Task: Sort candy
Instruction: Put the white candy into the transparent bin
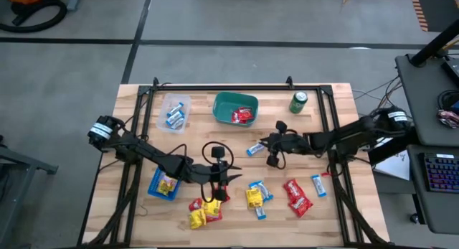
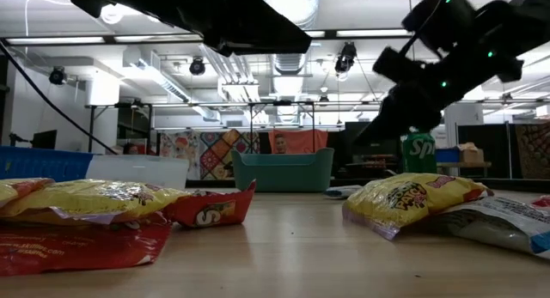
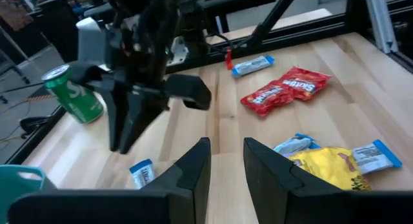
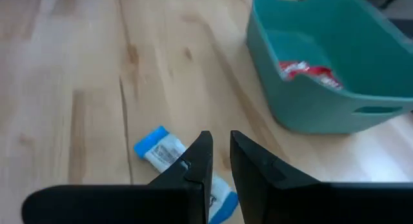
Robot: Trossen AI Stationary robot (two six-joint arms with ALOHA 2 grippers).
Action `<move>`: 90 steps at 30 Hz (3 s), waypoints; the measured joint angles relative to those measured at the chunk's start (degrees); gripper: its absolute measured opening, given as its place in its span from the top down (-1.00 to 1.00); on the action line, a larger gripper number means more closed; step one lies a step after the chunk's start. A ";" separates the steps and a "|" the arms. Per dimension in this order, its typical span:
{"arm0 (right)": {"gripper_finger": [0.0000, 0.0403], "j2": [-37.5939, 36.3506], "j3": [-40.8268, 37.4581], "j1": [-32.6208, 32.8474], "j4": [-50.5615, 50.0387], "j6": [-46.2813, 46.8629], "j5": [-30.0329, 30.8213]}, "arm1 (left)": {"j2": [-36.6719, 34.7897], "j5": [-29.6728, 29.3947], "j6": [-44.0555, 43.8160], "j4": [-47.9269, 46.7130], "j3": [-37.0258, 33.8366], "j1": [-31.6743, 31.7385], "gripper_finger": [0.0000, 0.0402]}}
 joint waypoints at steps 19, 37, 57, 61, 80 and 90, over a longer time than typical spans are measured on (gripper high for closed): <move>0.86 10.17 -0.09 0.49 0.30 12.70 -7.51 | 0.00 -1.52 -1.29 -1.61 0.00 -0.07 0.62; 0.51 6.53 -0.09 3.72 3.86 -1.21 -10.64 | 0.00 -1.48 -1.31 -1.45 0.00 -0.04 0.62; -0.06 20.43 7.02 -0.42 4.12 -7.89 -20.12 | 0.04 -1.43 -1.50 -1.42 0.02 -0.07 0.62; 0.12 21.67 7.72 -1.25 4.20 -7.88 -19.73 | 0.07 -1.41 -1.62 -1.42 0.02 -0.07 0.62; 0.86 7.88 4.77 2.24 13.79 4.14 -29.46 | 1.01 -5.75 -8.19 -1.49 0.02 0.00 0.30; 0.86 7.95 4.57 6.75 22.67 4.58 -22.16 | 4.08 -4.95 -5.42 3.19 0.25 0.04 -0.04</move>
